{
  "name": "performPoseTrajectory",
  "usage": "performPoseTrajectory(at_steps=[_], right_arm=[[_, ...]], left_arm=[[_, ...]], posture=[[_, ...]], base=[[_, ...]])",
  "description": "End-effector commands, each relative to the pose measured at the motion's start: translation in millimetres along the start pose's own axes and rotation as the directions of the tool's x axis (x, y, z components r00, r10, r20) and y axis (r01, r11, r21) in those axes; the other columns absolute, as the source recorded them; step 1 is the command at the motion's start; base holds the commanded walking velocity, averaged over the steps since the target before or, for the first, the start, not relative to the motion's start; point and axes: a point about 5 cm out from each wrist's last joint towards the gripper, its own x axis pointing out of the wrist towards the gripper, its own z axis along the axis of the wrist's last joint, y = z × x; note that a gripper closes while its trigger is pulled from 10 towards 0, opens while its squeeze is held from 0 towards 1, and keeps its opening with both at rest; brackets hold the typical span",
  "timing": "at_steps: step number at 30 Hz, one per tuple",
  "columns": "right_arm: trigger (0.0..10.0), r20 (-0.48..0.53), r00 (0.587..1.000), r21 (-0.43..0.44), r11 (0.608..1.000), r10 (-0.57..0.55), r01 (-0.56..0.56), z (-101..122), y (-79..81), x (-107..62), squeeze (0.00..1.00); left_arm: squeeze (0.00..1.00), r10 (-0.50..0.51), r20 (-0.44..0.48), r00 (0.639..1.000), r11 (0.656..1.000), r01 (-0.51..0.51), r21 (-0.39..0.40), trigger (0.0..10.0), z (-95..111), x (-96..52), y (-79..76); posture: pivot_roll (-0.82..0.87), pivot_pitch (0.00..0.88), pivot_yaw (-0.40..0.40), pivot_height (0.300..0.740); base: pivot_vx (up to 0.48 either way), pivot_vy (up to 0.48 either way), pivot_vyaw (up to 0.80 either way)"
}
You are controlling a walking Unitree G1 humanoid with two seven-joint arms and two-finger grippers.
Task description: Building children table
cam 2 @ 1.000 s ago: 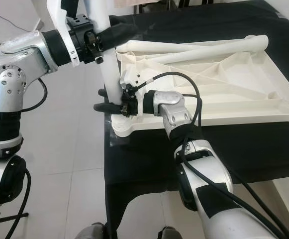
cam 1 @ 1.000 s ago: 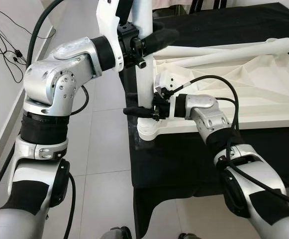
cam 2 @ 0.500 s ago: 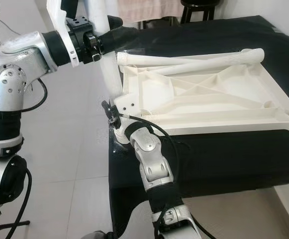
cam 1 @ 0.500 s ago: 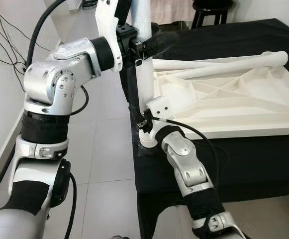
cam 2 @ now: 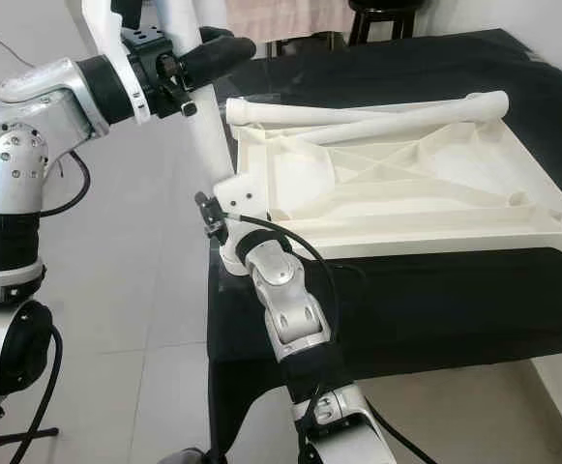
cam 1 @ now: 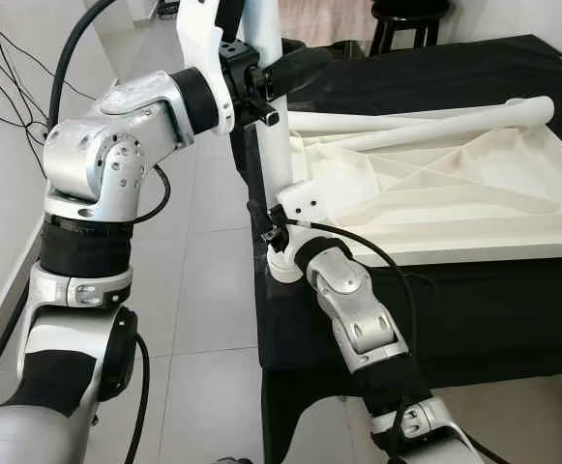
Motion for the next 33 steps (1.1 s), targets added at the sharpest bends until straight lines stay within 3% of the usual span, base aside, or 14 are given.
performPoseTrajectory(at_steps=[1,2,4,5,9,11,12,15,16,17,18,26,27,33], right_arm=[[0.1,-0.145,0.989,-0.049,0.998,-0.035,0.028,-25.9,-7.7,-3.4,0.0],[6.4,-0.133,0.991,-0.068,0.998,-0.02,0.011,-22.4,-7.8,-0.3,0.0],[6.4,-0.127,0.992,-0.081,0.997,-0.009,-0.001,-20.4,-8.0,1.7,0.0],[10.0,-0.095,0.993,-0.051,0.995,0.075,-0.08,-13.0,-6.5,6.2,1.0],[10.0,-0.016,0.97,-0.004,0.97,0.243,-0.243,2.5,-3.9,12.0,1.0],[10.0,0.05,0.908,-0.011,0.909,0.416,-0.416,14.4,-3.3,13.6,1.0],[10.0,0.092,0.771,-0.06,0.777,0.63,-0.627,26.7,-7.9,12.7,1.0],[10.0,0.078,0.717,-0.076,0.721,0.693,-0.688,27.1,-9.5,11.4,1.0],[10.0,0.026,0.677,-0.099,0.676,0.736,-0.73,23.7,-11.3,11.9,0.59],[10.0,0.026,0.677,-0.099,0.676,0.736,-0.73,23.7,-11.3,11.9,0.59],[10.0,-0.01,0.635,-0.1,0.631,0.772,-0.769,21.5,-12.1,12.8,0.0],[10.0,-0.036,0.565,-0.034,0.564,0.824,-0.825,20.2,-11.4,21.8,0.0],[0.0,-0.021,0.566,-0.022,0.566,0.824,-0.824,20.9,-9.4,24.2,0.0],[0.0,-0.011,0.569,-0.01,0.569,0.822,-0.823,19.7,-5.8,27.0,0.0]], left_arm=[[0.0,-0.023,-0.006,1.0,1.0,0.023,0.006,0.0,0.6,2.2,-3.4],[0.0,-0.023,-0.004,1.0,1.0,0.023,0.006,0.0,0.7,2.0,-3.4],[0.0,-0.023,-0.004,1.0,1.0,0.023,0.006,0.0,0.7,2.1,-3.4],[0.0,-0.024,-0.004,1.0,1.0,0.024,0.007,0.0,0.7,1.8,-3.5],[0.0,-0.025,-0.004,1.0,1.0,0.025,0.009,0.0,1.0,1.5,-3.6],[0.0,-0.025,-0.003,1.0,1.0,0.025,0.01,0.0,1.0,1.1,-3.6],[0.0,-0.025,-0.002,1.0,1.0,0.025,0.01,0.0,1.1,1.0,-3.7],[0.0,-0.026,-0.001,1.0,1.0,0.026,0.01,0.0,1.1,0.9,-3.9],[0.0,-0.026,-0.001,1.0,1.0,0.026,0.01,0.0,1.2,1.0,-4.0],[0.0,-0.026,-0.001,1.0,1.0,0.026,0.01,0.0,1.2,1.0,-4.0],[0.0,-0.028,0.0,1.0,1.0,0.028,0.011,0.0,1.6,0.9,-4.1],[0.0,-0.03,-0.002,1.0,0.999,0.03,0.015,0.0,2.4,1.5,-3.9],[0.0,-0.03,-0.003,1.0,0.999,0.03,0.016,0.0,2.6,1.7,-4.0],[0.0,-0.031,-0.006,0.999,0.999,0.031,0.017,0.0,2.8,1.9,-4.4]], posture=[[0.0,0.124,0.081,0.74],[0.0,0.125,0.082,0.74],[0.0,0.125,0.082,0.74],[0.0,0.125,0.081,0.74],[0.0,0.125,0.081,0.74],[0.0,0.124,0.082,0.74],[0.0,0.124,0.082,0.74],[0.0,0.125,0.082,0.74],[0.0,0.125,0.082,0.74],[0.0,0.125,0.082,0.74],[0.01,0.126,0.085,0.74],[0.02,0.126,0.088,0.74],[0.03,0.128,0.089,0.74],[0.03,0.13,0.09,0.74]], base=[[0.0,0.0,0.0],[0.0,0.0,0.0],[0.0,0.0,0.0],[0.0,0.0,0.0],[0.0,0.0,0.0],[0.0,0.0,0.0],[0.0,0.0,0.0],[0.0,0.0,0.0],[0.0,0.0,0.0],[0.0,0.0,0.0],[0.0,0.0,0.0],[0.0,0.0,0.0],[0.0,0.0,0.0],[0.0,0.0,0.0]])
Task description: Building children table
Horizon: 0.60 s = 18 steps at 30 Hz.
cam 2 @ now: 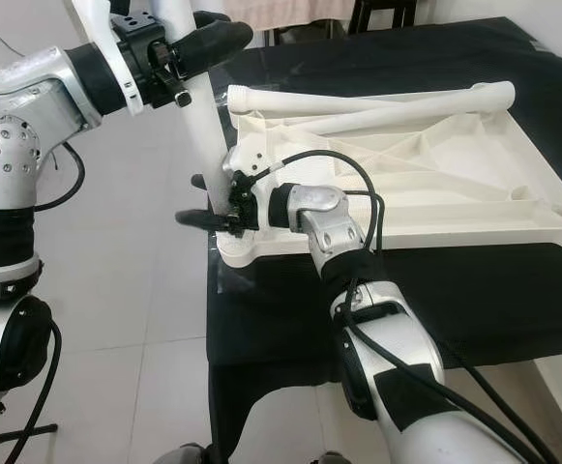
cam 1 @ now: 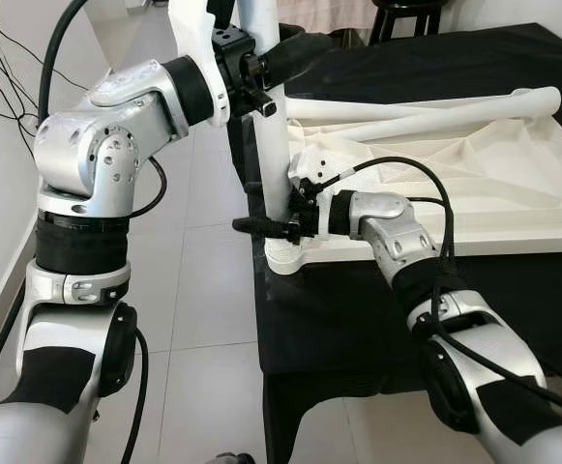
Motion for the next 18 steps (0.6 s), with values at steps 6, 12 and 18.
performPoseTrajectory(at_steps=[6,12,18], right_arm=[[0.0,-0.018,0.989,0.013,0.989,0.147,-0.146,-12.6,22.3,26.3,0.0],[0.0,-0.058,0.997,-0.012,0.999,0.047,-0.048,-21.5,15.4,17.9,0.0],[0.0,-0.273,0.851,-0.03,0.889,-0.448,0.458,-67.5,11.0,-3.7,0.0]], left_arm=[[0.0,-0.03,-0.028,0.999,1.0,0.03,-0.006,0.0,-5.7,4.1,-5.3],[0.0,-0.031,-0.033,0.999,1.0,0.03,-0.005,0.0,-6.4,2.6,-4.2],[1.0,-0.012,-0.027,1.0,1.0,0.012,-0.01,10.0,-5.5,2.5,-4.4]], posture=[[0.03,0.127,0.094,0.74],[0.03,0.126,0.105,0.74],[0.05,0.134,0.069,0.74]], base=[[0.0,0.0,0.0],[0.0,0.0,0.0],[0.0,0.0,0.0]])
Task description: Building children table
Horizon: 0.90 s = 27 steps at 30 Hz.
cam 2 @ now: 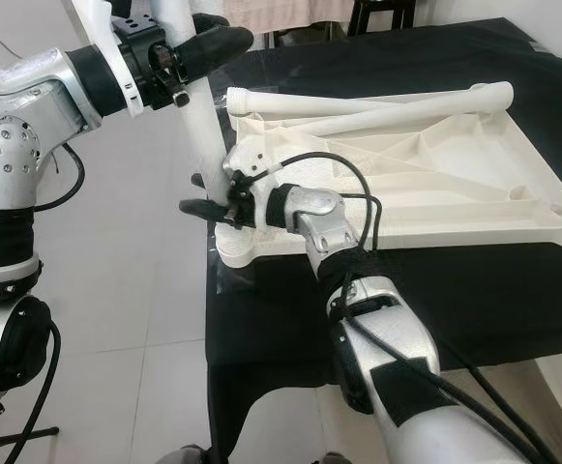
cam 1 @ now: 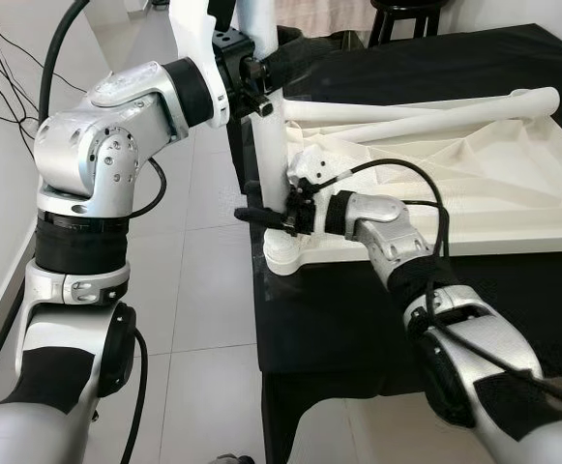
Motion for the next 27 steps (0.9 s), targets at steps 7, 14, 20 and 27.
performPoseTrajectory(at_steps=[7,14,20,27], right_arm=[[0.0,-0.184,0.829,0.076,0.833,-0.529,0.548,-61.9,56.3,-20.8,0.0],[0.0,-0.152,0.828,0.072,0.83,-0.54,0.554,-59.9,56.3,-12.2,0.0],[0.0,-0.145,0.799,0.06,0.801,-0.583,0.595,-59.0,34.5,-12.3,0.0],[0.0,-0.15,0.772,0.04,0.776,-0.618,0.629,-54.7,26.0,-16.4,0.0]], left_arm=[[0.0,0.013,-0.014,1.0,1.0,-0.013,0.0,10.0,-0.1,6.3,1.1],[0.0,0.014,-0.017,1.0,1.0,-0.014,0.008,10.0,-0.2,8.6,0.8],[0.0,0.012,-0.035,0.999,1.0,-0.012,0.014,10.0,-4.8,3.7,0.7],[0.0,0.003,-0.033,0.999,1.0,-0.003,0.011,0.0,-5.5,2.0,-0.1]], posture=[[0.01,0.138,0.103,0.74],[0.02,0.128,0.095,0.74],[0.02,0.121,0.091,0.74],[0.02,0.118,0.093,0.74]], base=[[0.0,0.0,0.0],[0.0,0.0,0.0],[0.0,0.0,0.0],[0.0,0.0,0.0]])
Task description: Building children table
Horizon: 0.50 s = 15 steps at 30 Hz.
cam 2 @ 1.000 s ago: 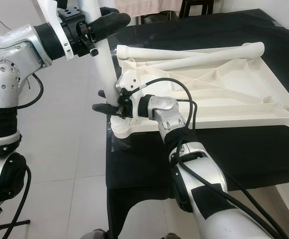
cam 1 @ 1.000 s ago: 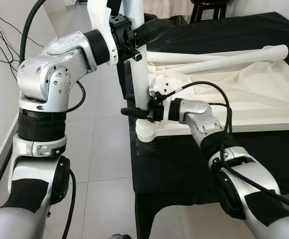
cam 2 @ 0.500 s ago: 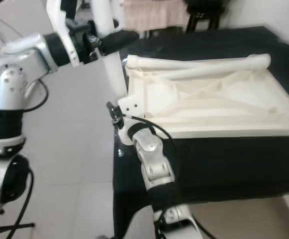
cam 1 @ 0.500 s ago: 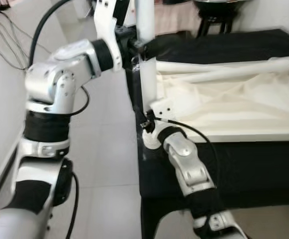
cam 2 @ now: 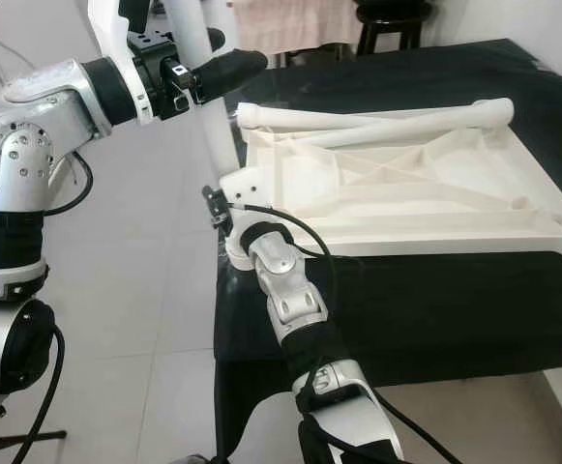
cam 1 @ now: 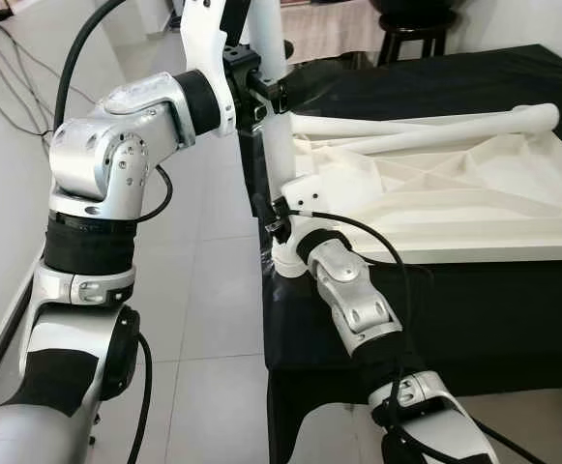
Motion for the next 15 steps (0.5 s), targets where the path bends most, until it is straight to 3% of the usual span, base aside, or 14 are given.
performPoseTrajectory(at_steps=[1,4,5,6,7,10,11,12,14,15], right_arm=[[0.0,-0.166,0.982,-0.024,0.996,-0.09,0.087,-33.4,-9.6,-16.3,0.0],[0.0,-0.185,0.978,-0.027,0.995,-0.095,0.092,-29.3,-4.9,-21.9,0.0],[1.8,-0.189,0.978,-0.028,0.996,-0.089,0.085,-28.1,-3.5,-22.8,0.0],[1.8,-0.189,0.978,-0.028,0.996,-0.089,0.085,-28.1,-3.5,-22.8,0.0],[10.0,-0.192,0.979,-0.038,0.997,-0.071,0.065,-27.5,-2.7,-21.0,0.0],[10.0,-0.189,0.98,-0.043,0.998,-0.058,0.05,-26.6,-2.7,-19.2,0.0],[10.0,-0.141,0.99,-0.037,0.999,0.026,-0.032,-19.0,-3.5,-13.1,0.37],[10.0,-0.084,0.989,-0.049,0.991,0.122,-0.126,-9.4,-4.6,-7.2,1.0],[10.0,-0.084,0.989,-0.049,0.991,0.122,-0.126,-9.4,-4.6,-7.2,1.0],[10.0,-0.028,0.975,-0.051,0.974,0.219,-0.22,0.4,-4.5,-3.1,1.0]], left_arm=[[0.0,-0.015,0.002,1.0,1.0,0.015,0.004,0.0,0.9,-3.9,-1.0],[0.0,-0.022,0.004,1.0,1.0,0.022,0.006,0.0,1.8,-3.5,-2.0],[0.0,-0.02,0.004,1.0,1.0,0.02,0.008,0.0,2.1,-3.3,-1.5],[0.0,-0.02,0.004,1.0,1.0,0.02,0.008,0.0,2.1,-3.3,-1.5],[0.0,-0.016,0.004,1.0,1.0,0.016,0.01,0.0,2.5,-3.6,-0.6],[0.0,-0.012,0.003,1.0,1.0,0.012,0.013,0.0,2.6,-3.6,0.0],[0.0,-0.009,0.005,1.0,1.0,0.009,0.014,0.0,3.3,-4.1,0.3],[0.0,-0.006,0.007,1.0,1.0,0.006,0.015,0.0,3.9,-4.5,0.4],[0.0,-0.006,0.007,1.0,1.0,0.006,0.015,0.0,3.9,-4.5,0.4],[0.0,-0.005,0.008,1.0,1.0,0.004,0.016,0.0,4.1,-5.0,0.4]], posture=[[0.02,0.117,0.093,0.74],[0.02,0.115,0.094,0.74],[0.02,0.115,0.094,0.74],[0.02,0.115,0.094,0.74],[0.02,0.116,0.094,0.74],[0.02,0.114,0.092,0.74],[0.02,0.115,0.09,0.74],[0.03,0.116,0.088,0.74],[0.03,0.116,0.088,0.74],[0.03,0.116,0.088,0.74]], base=[[0.0,0.0,0.0],[0.0,0.0,0.0],[0.0,0.0,0.0],[0.0,0.0,0.0],[0.0,0.0,0.0],[0.0,0.0,0.0],[0.0,0.0,0.0],[0.0,0.0,0.0],[0.0,0.0,0.0],[0.0,0.0,0.0]])
